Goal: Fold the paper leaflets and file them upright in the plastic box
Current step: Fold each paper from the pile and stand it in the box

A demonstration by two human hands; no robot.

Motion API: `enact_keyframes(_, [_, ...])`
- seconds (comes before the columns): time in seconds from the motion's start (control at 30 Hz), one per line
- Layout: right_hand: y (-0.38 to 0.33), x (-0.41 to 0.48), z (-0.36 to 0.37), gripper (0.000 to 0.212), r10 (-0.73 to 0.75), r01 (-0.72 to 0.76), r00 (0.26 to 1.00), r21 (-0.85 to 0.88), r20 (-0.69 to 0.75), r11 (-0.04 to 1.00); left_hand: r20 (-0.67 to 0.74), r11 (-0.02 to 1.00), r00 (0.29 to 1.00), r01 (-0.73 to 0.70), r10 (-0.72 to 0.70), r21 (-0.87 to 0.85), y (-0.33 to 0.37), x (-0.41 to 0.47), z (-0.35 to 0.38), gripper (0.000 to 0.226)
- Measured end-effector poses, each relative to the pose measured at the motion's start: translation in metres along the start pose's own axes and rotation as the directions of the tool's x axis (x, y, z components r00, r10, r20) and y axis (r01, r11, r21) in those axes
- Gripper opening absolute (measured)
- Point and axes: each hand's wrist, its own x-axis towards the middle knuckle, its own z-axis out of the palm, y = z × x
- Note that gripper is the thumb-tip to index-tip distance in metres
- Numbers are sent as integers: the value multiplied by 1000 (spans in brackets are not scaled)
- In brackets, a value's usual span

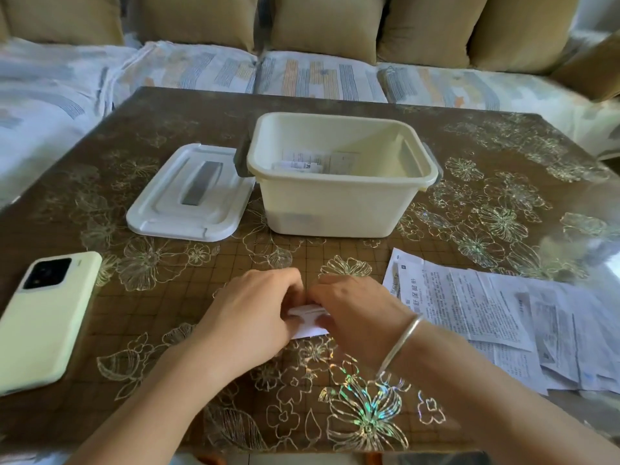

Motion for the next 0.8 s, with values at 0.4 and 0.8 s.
enact_keyframes(0.4, [39,40,-99,15,63,-39,902,65,-427,997,-498,956,856,-249,141,-157,10,70,-70,8])
enact_keyframes(0.8, [122,140,-124,23,263,-319,919,-160,-294,934,-37,950,995,-80,95,302,-10,202,-82,33])
